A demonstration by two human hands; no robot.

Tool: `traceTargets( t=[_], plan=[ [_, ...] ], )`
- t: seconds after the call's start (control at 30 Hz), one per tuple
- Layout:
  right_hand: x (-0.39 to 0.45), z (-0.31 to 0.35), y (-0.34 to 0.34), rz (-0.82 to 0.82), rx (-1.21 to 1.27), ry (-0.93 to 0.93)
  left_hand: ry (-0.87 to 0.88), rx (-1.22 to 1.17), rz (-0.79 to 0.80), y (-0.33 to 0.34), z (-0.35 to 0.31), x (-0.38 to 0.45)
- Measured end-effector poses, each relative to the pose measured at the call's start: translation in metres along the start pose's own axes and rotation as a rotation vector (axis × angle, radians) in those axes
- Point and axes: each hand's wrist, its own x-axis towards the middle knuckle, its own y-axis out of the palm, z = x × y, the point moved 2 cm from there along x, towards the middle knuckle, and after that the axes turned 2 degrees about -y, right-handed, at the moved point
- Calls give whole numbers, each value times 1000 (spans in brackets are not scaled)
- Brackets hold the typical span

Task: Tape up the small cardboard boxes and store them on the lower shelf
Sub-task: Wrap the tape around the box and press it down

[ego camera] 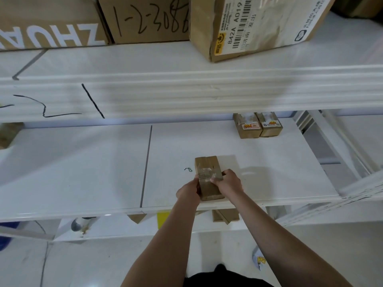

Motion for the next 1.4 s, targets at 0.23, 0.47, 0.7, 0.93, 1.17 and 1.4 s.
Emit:
traceTargets(
  t=[0.23,0.47,0.7,0.93,1.17,1.4],
  plan=[
    [-4,1,2,-38,-52,-4,283,163,-214,8,11,-6],
    [-2,-1,4,-42,-68,11,537,458,-264,6,0,-6],
    [-1,0,8,-97,-143,11,670,650,-274,3,-4,-11],
    [-7,3,9,-142,-164,-10,609,691,-189,8,2,-22],
    [-10,3,4,-81,-93,1,573,830,-97,-2,-7,-19],
    [-10,6,13,-170,-51,95,595,900,-143,-2,-10,-15]
  ],
)
